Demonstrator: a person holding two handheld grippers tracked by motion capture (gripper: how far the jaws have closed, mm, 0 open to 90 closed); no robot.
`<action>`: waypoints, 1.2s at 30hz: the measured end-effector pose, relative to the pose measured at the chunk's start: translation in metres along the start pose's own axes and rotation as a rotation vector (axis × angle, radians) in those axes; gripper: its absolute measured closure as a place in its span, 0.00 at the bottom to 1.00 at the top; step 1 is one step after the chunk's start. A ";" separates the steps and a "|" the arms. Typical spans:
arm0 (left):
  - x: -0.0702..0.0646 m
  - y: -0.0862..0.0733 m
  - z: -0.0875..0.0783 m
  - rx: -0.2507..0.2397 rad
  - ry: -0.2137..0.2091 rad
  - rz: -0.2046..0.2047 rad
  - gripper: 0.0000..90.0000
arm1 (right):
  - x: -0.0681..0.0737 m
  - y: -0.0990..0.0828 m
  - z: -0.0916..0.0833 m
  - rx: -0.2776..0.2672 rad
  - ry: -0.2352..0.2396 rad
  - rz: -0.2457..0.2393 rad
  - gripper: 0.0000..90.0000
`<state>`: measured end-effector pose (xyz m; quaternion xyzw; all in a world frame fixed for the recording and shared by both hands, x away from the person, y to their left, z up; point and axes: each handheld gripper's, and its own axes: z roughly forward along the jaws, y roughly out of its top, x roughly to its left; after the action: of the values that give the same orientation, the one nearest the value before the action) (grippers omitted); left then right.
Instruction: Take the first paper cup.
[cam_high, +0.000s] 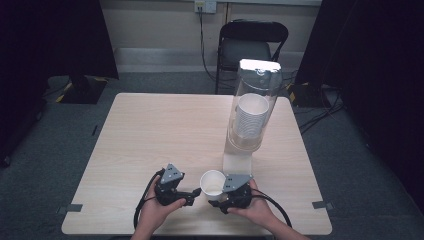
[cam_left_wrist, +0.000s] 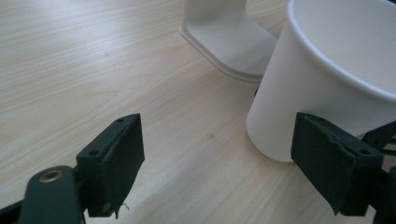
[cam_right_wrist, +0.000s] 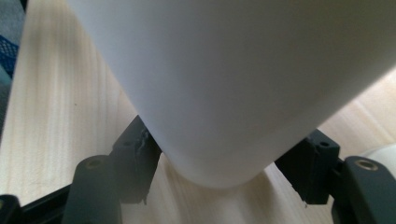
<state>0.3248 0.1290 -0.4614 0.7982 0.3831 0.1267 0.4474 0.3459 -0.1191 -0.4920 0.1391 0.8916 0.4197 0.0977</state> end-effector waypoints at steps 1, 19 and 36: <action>0.002 -0.003 0.000 0.010 0.008 -0.001 0.19 | 0.000 0.000 0.002 0.010 0.003 0.018 0.30; 0.023 -0.024 -0.005 0.116 0.093 0.017 0.19 | -0.011 -0.007 -0.012 0.004 -0.021 0.117 0.45; 0.031 -0.035 -0.004 0.178 0.129 0.041 0.19 | -0.017 0.013 -0.004 0.013 -0.056 0.118 0.26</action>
<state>0.3261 0.1644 -0.4921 0.8326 0.4043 0.1523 0.3466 0.3629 -0.1198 -0.4778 0.2039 0.8814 0.4148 0.0970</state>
